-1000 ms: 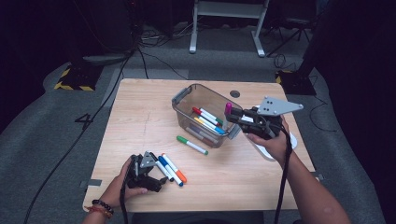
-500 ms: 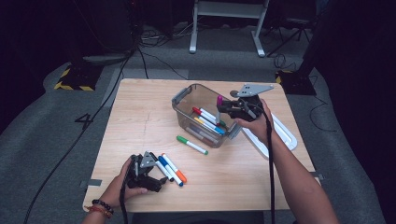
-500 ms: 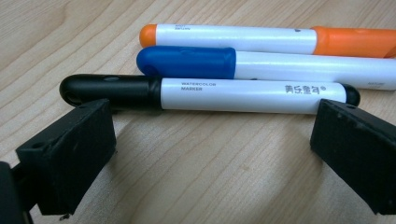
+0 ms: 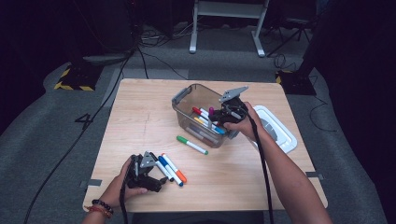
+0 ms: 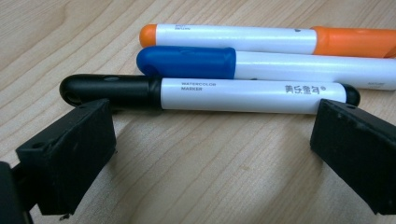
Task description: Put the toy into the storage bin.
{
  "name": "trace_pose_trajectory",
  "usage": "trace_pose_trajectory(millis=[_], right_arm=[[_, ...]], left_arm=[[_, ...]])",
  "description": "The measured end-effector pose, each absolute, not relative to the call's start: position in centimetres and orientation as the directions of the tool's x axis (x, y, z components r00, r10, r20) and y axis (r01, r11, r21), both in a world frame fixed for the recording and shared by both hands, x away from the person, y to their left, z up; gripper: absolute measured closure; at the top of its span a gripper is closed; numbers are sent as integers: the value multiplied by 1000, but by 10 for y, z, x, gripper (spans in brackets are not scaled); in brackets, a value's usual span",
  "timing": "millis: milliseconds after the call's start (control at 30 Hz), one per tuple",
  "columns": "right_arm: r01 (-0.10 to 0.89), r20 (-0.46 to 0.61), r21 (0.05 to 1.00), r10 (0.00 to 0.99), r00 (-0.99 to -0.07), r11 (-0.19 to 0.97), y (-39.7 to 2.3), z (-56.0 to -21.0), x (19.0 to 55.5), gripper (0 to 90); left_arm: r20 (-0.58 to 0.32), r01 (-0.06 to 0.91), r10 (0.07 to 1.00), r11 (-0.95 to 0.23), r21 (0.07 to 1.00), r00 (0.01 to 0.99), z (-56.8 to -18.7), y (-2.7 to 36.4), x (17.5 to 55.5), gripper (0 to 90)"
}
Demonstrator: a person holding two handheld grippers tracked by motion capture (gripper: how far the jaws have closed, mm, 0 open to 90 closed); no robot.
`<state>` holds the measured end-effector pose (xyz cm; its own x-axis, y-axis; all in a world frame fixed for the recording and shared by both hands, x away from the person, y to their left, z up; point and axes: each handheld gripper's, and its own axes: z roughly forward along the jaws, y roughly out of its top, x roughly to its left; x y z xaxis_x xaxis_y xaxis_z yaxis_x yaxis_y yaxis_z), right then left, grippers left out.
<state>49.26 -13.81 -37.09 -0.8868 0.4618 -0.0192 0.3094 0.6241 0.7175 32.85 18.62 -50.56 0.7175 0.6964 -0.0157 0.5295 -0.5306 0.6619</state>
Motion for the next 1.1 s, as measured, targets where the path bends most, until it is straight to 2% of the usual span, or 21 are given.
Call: trace_pose_trajectory(millis=[533, 700, 933, 1100], right_arm=[[364, -30, 572, 463, -886, 734, -97, -390, 508, 707], [376, -56, 553, 483, -874, 744, -93, -390, 511, 634], [377, -73, 582, 508, -858, 720, -95, -389, 509, 528], [331, -89, 637, 493, -866, 696, -99, -380, 497, 474]], left_arm=[[-15, 529, 696, -531, 662, 718, -506, 186, 328, 5], [-16, 529, 697, -530, 663, 717, -506, 186, 328, 5], [-15, 529, 696, -531, 662, 717, -506, 186, 328, 5], [-16, 530, 697, -530, 662, 717, -506, 186, 328, 4]])
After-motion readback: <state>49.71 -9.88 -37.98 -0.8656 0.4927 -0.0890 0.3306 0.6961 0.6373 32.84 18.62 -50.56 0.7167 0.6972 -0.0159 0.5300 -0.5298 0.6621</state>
